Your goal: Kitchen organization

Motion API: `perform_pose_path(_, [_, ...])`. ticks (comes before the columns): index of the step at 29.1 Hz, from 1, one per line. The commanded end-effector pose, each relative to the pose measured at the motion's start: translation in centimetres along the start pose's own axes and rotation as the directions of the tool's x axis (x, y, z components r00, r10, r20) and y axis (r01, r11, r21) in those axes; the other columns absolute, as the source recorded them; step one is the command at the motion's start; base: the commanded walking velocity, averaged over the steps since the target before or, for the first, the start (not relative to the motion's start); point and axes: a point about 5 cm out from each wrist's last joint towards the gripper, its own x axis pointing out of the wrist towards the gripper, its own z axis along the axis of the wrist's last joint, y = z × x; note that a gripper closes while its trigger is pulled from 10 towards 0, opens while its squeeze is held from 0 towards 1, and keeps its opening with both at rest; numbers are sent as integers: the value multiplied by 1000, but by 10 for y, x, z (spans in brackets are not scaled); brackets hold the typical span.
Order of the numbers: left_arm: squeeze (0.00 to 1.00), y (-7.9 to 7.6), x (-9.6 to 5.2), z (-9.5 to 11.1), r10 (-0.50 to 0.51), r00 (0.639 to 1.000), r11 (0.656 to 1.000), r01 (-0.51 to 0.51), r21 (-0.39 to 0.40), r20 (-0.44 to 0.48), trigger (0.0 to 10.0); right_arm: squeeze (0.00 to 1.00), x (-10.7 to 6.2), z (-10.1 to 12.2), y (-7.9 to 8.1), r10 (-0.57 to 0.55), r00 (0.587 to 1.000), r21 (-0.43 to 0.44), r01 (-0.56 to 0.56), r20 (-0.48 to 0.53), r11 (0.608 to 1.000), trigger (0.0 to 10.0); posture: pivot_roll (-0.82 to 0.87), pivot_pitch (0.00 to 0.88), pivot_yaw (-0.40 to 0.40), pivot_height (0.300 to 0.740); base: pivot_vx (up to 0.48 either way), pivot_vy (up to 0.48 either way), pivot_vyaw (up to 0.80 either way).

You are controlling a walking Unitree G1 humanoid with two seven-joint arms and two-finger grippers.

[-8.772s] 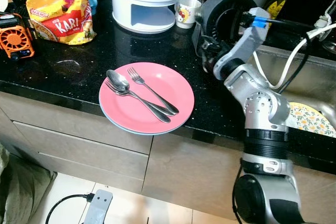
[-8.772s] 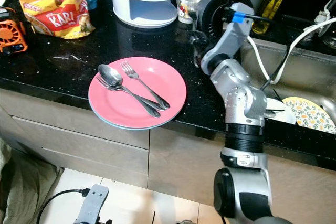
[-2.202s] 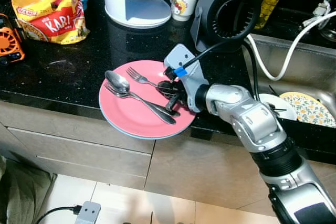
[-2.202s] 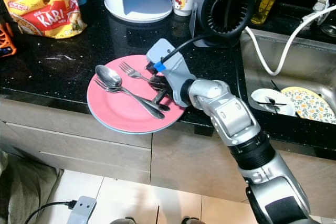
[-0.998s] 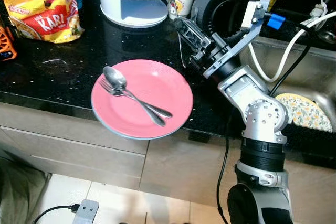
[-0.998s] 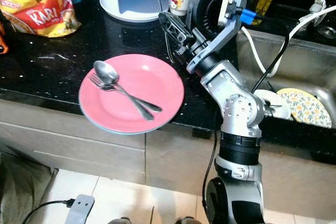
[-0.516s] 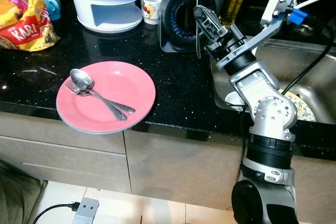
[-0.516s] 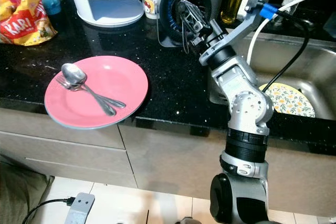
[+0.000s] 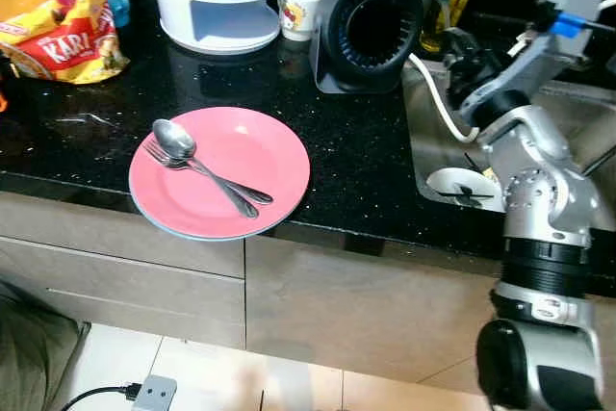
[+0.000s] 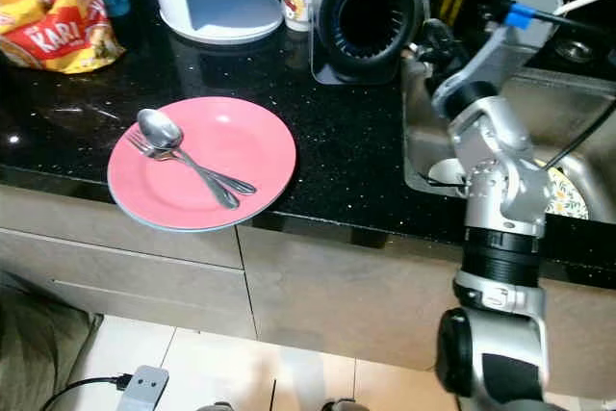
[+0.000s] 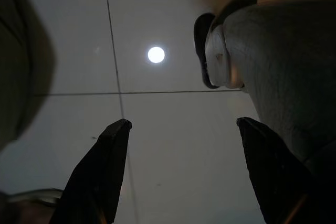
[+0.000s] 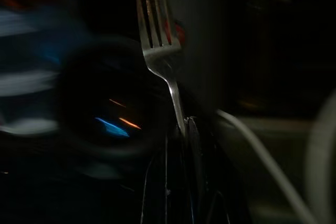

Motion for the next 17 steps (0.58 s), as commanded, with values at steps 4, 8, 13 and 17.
perform_pose_path(4, [0,-14,-1,-14,-57,997,998,58,17,-45,10000,0,-12,-12,-30,-165,983,-120,154,-80,981,10000,39,169,-66,740,0,0,-778])
perform_pose_path(8, [0,-15,-1,-16,-61,997,998,62,21,-48,10000,0,-14,-15,-36,-206,973,-182,184,-107,966,10000,35,180,-65,740,0,0,-791])
perform_pose_path(13, [0,-17,-2,-21,-68,996,997,70,31,-57,10000,0,-17,-16,-40,-217,967,-260,178,-130,949,10000,24,205,-67,740,0,0,0])
perform_pose_path(17, [0,-18,-3,-25,-73,995,997,75,32,-66,10000,0,-18,-26,-35,-219,958,-329,149,-186,933,10000,21,215,-79,740,0,0,0])
